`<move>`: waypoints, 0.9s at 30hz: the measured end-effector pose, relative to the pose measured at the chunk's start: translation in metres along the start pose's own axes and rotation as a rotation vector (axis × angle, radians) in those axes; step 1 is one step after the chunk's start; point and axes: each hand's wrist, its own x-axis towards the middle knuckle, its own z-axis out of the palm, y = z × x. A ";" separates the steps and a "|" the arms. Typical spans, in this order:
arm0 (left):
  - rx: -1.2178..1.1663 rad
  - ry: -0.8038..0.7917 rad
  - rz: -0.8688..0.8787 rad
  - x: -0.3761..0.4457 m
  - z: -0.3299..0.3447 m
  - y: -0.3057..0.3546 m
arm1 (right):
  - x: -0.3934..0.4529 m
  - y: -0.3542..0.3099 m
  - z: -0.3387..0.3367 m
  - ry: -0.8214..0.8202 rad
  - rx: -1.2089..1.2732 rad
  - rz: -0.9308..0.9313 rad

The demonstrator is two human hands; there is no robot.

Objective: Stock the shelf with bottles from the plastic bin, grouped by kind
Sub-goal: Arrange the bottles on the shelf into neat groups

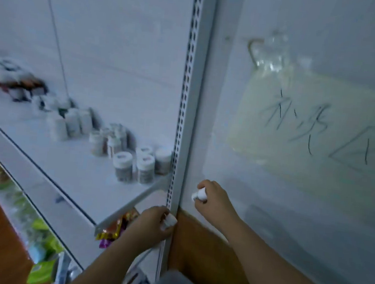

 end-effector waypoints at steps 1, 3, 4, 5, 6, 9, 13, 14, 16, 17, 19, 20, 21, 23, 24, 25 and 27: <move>-0.019 0.052 0.002 0.001 -0.030 0.004 | 0.008 -0.021 -0.011 0.022 -0.007 -0.031; -0.082 0.171 0.006 -0.004 -0.086 0.008 | 0.020 -0.063 -0.026 0.053 -0.006 -0.077; -0.117 0.225 0.009 -0.010 -0.111 0.006 | 0.024 -0.084 -0.031 0.069 0.007 -0.102; -0.147 0.268 0.009 -0.017 -0.134 0.002 | 0.028 -0.105 -0.031 0.090 0.025 -0.125; -0.171 0.303 0.013 -0.026 -0.156 -0.004 | 0.032 -0.125 -0.030 0.109 0.054 -0.144; -0.249 0.402 0.038 -0.055 -0.212 -0.027 | 0.040 -0.188 -0.017 0.145 0.165 -0.196; -0.322 0.489 0.030 -0.094 -0.274 -0.069 | 0.054 -0.269 0.010 0.123 0.333 -0.259; -0.334 0.501 0.025 -0.102 -0.287 -0.081 | 0.057 -0.286 0.019 0.114 0.353 -0.283; -0.349 0.536 0.013 -0.117 -0.312 -0.106 | 0.064 -0.319 0.037 0.101 0.399 -0.306; -0.355 0.558 0.005 -0.123 -0.322 -0.118 | 0.068 -0.334 0.047 0.090 0.423 -0.302; -0.363 0.599 -0.015 -0.135 -0.341 -0.140 | 0.075 -0.364 0.067 0.060 0.484 -0.272; -0.362 0.612 -0.022 -0.140 -0.350 -0.151 | 0.080 -0.377 0.077 0.048 0.526 -0.264; -0.359 0.618 -0.029 -0.144 -0.357 -0.163 | 0.085 -0.389 0.088 0.040 0.563 -0.261; -0.360 0.621 -0.051 -0.150 -0.371 -0.188 | 0.096 -0.411 0.109 0.014 0.594 -0.260; -0.365 0.622 -0.069 -0.152 -0.378 -0.201 | 0.102 -0.421 0.119 -0.005 0.601 -0.263; -0.371 0.624 -0.088 -0.151 -0.385 -0.213 | 0.109 -0.432 0.128 -0.023 0.606 -0.269; -0.375 0.625 -0.118 -0.146 -0.400 -0.236 | 0.126 -0.452 0.144 -0.055 0.609 -0.286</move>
